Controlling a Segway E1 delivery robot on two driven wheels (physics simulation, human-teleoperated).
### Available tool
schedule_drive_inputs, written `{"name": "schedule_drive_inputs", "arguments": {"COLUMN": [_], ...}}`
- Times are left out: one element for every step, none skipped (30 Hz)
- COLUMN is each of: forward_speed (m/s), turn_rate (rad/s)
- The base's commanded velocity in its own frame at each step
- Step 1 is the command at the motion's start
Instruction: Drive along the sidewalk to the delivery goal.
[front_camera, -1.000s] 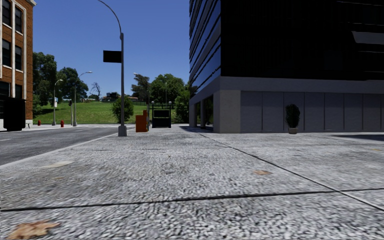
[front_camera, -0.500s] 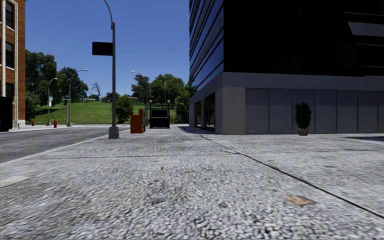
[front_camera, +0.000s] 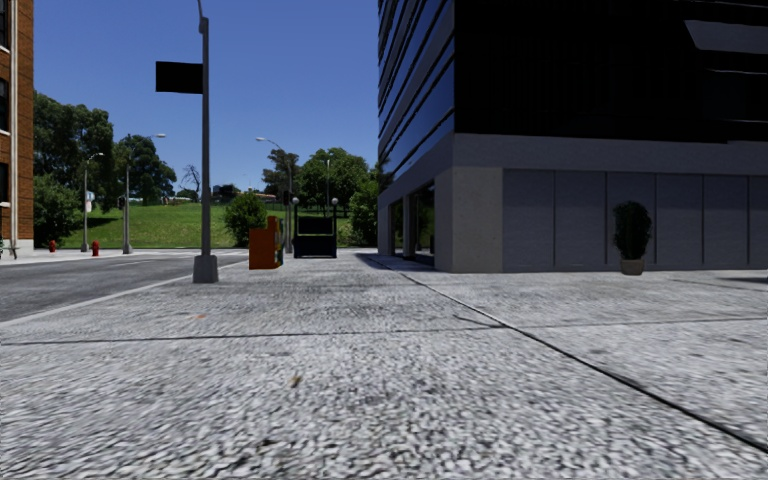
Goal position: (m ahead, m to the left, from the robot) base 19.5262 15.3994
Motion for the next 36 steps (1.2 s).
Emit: {"name": "schedule_drive_inputs", "arguments": {"forward_speed": [2.00, 2.00, 2.00, 2.00, 2.00, 2.00, 2.00, 2.00, 2.00, 2.00, 2.00, 2.00, 2.00, 2.00, 2.00, 2.00, 2.00, 2.00, 2.00, 2.00, 2.00, 2.00, 2.00, 2.00, 2.00, 2.00, 2.00, 2.00, 2.00, 2.00, 2.00, 2.00, 2.00, 2.00, 2.00, 2.00], "turn_rate": [0.00, 0.00, 0.00, 0.00, 0.00, 0.00, 0.00, 0.00, 0.00, 0.00, 0.00, 0.00, 0.00, 0.00, 0.00, 0.00, 0.00, 0.00, 0.00, 0.00, 0.00, 0.00, 0.00, 0.00, 0.00, 0.00, 0.00, 0.00, 0.00, 0.00, 0.00, 0.00, 0.00, 0.00, 0.00, 0.00]}}
